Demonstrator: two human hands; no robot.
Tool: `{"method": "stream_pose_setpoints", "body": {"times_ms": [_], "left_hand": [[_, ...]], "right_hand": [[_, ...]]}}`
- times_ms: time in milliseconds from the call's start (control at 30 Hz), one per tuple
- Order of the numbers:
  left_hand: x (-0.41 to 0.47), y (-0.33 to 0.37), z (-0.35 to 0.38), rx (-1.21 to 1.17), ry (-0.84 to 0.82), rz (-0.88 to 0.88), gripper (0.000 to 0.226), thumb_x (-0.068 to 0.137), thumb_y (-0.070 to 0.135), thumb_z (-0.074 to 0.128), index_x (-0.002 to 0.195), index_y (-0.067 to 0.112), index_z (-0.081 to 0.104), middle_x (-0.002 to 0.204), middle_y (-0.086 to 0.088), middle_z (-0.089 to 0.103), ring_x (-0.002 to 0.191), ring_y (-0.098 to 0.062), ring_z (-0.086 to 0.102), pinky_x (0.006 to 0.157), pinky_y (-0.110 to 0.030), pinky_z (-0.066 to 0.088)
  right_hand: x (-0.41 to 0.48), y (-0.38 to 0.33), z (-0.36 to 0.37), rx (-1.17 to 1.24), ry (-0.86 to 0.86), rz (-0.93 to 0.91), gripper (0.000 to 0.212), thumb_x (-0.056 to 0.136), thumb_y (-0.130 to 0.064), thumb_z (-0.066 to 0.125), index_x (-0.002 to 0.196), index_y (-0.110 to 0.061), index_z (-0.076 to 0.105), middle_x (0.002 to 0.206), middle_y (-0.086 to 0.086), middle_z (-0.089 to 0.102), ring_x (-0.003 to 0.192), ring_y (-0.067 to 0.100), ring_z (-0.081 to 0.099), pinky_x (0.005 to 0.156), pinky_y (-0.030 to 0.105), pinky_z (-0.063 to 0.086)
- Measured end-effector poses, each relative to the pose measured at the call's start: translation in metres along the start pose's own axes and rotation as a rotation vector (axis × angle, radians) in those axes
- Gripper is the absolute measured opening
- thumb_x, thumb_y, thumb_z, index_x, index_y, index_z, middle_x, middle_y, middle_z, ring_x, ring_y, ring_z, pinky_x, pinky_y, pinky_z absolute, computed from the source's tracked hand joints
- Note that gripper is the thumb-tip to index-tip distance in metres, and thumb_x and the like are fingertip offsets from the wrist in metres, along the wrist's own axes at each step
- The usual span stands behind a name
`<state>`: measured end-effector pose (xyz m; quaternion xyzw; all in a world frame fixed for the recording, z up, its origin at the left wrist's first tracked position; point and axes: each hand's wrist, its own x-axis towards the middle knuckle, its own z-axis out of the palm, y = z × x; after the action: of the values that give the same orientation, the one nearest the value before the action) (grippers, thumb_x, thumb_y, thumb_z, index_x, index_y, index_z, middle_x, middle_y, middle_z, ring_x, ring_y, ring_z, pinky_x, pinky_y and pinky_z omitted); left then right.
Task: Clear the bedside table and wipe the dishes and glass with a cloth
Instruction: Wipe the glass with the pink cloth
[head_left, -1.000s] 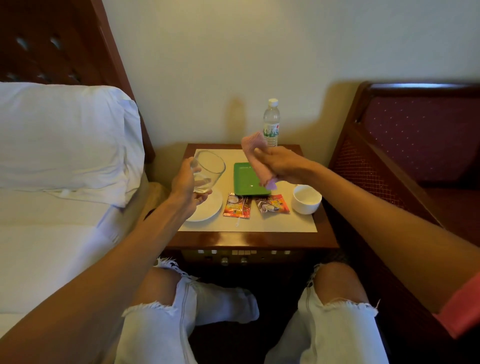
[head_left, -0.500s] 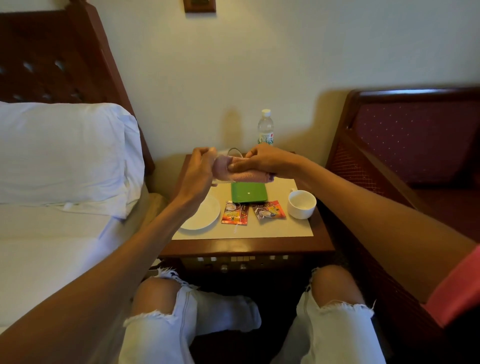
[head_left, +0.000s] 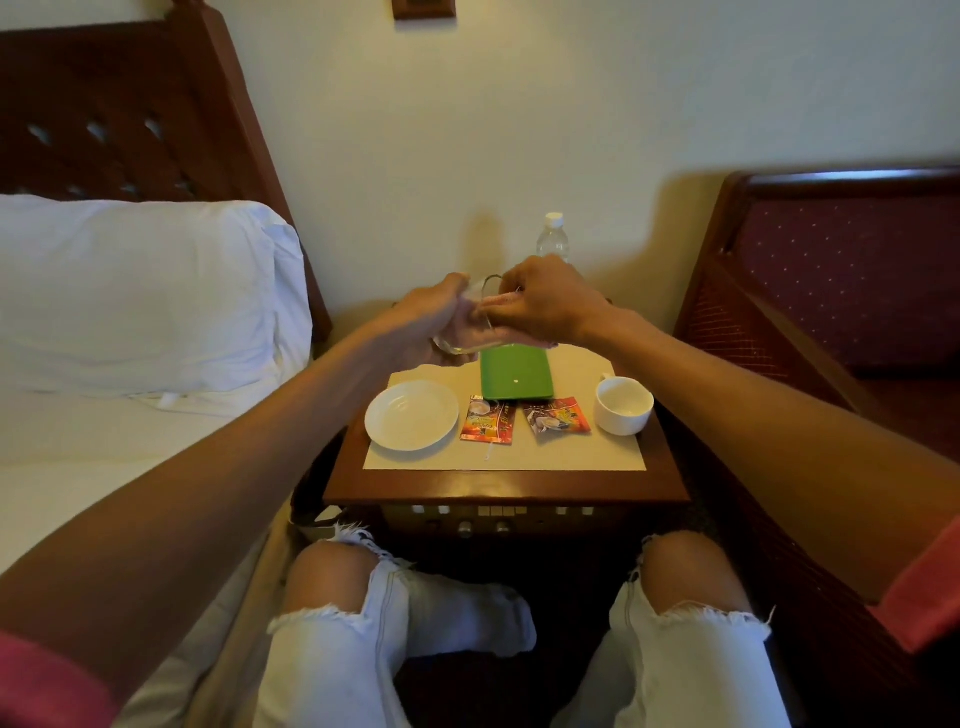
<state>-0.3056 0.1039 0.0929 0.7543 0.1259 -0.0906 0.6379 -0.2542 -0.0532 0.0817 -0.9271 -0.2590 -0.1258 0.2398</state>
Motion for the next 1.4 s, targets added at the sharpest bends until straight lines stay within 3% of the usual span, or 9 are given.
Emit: {"method": "stream_pose_setpoints", "body": {"times_ms": [233,433,533,667,867,967,1133,1300,1400], "left_hand": [[0.004,-0.003,-0.002,0.038,0.220,0.645,0.031,0.102,0.033,0.049,0.107,0.004,0.060,0.081,0.003,0.061,0.070,-0.005,0.061,0.062,-0.025,0.052],[0.007,-0.003,0.005,0.277,0.082,0.228,0.018,0.100,0.034,0.049,0.091,0.021,0.057,0.093,-0.005,0.061,0.075,-0.024,0.064,0.050,-0.032,0.057],[0.002,-0.005,0.007,0.177,0.165,0.345,0.026,0.097,0.039,0.043,0.091,0.019,0.058,0.097,-0.009,0.062,0.087,-0.029,0.066,0.066,-0.044,0.062],[-0.004,-0.009,0.005,-0.120,0.181,0.549,0.030,0.101,0.033,0.043,0.106,0.009,0.061,0.094,-0.008,0.062,0.084,-0.018,0.062,0.070,-0.038,0.055],[0.008,-0.008,-0.005,-0.453,-0.107,0.045,0.035,0.092,0.041,0.054,0.096,0.007,0.062,0.090,-0.014,0.060,0.082,-0.023,0.059,0.084,-0.040,0.049],[0.005,-0.006,0.002,-0.375,-0.029,0.077,0.021,0.087,0.032,0.065,0.086,0.012,0.064,0.082,-0.009,0.064,0.072,-0.020,0.060,0.073,-0.036,0.052],[-0.001,-0.002,0.004,-0.440,0.078,0.348,0.016,0.088,0.019,0.062,0.092,0.003,0.061,0.069,-0.005,0.060,0.063,-0.018,0.059,0.054,-0.029,0.046],[-0.006,-0.003,0.013,-0.427,0.206,0.294,0.012,0.087,0.017,0.061,0.083,0.008,0.066,0.067,-0.003,0.069,0.058,-0.016,0.067,0.054,-0.033,0.057],[-0.007,0.001,0.014,-0.367,0.278,0.351,0.014,0.088,0.018,0.062,0.082,0.007,0.067,0.070,-0.003,0.065,0.063,-0.014,0.063,0.050,-0.024,0.048]], "right_hand": [[-0.004,-0.016,-0.012,1.063,-0.723,0.728,0.049,0.096,-0.049,0.050,0.087,-0.003,0.063,0.047,-0.005,0.037,0.033,0.002,0.030,0.032,0.014,0.026],[0.000,-0.014,-0.020,-0.072,-0.081,0.136,0.038,0.079,-0.039,0.072,0.074,-0.002,0.069,0.063,0.010,0.061,0.056,0.021,0.052,0.050,0.029,0.039],[-0.006,-0.014,-0.012,0.119,0.003,0.168,0.048,0.080,-0.050,0.071,0.073,-0.002,0.070,0.058,0.005,0.060,0.051,0.018,0.050,0.048,0.028,0.039],[-0.011,-0.014,-0.017,0.857,-0.563,0.552,0.051,0.087,-0.058,0.057,0.086,-0.007,0.065,0.055,-0.002,0.046,0.040,0.006,0.034,0.035,0.017,0.028],[-0.011,-0.026,-0.020,-0.376,0.054,-0.094,0.048,0.082,-0.060,0.061,0.067,-0.015,0.066,0.061,0.004,0.055,0.056,0.022,0.053,0.054,0.026,0.036],[-0.011,-0.023,-0.014,-0.346,0.081,-0.130,0.045,0.086,-0.057,0.058,0.068,-0.017,0.065,0.061,0.004,0.055,0.055,0.024,0.052,0.050,0.025,0.035],[-0.017,-0.028,-0.019,0.685,-0.625,0.425,0.050,0.096,-0.055,0.046,0.073,-0.011,0.058,0.046,-0.004,0.047,0.038,0.008,0.040,0.038,0.019,0.030],[-0.007,-0.020,-0.016,-0.399,0.123,-0.103,0.052,0.086,-0.059,0.055,0.070,-0.011,0.067,0.061,0.004,0.056,0.056,0.024,0.053,0.054,0.028,0.039],[-0.009,-0.021,-0.007,-0.014,0.044,0.077,0.047,0.086,-0.054,0.059,0.065,-0.013,0.062,0.057,0.001,0.055,0.050,0.018,0.053,0.049,0.024,0.037]]}}
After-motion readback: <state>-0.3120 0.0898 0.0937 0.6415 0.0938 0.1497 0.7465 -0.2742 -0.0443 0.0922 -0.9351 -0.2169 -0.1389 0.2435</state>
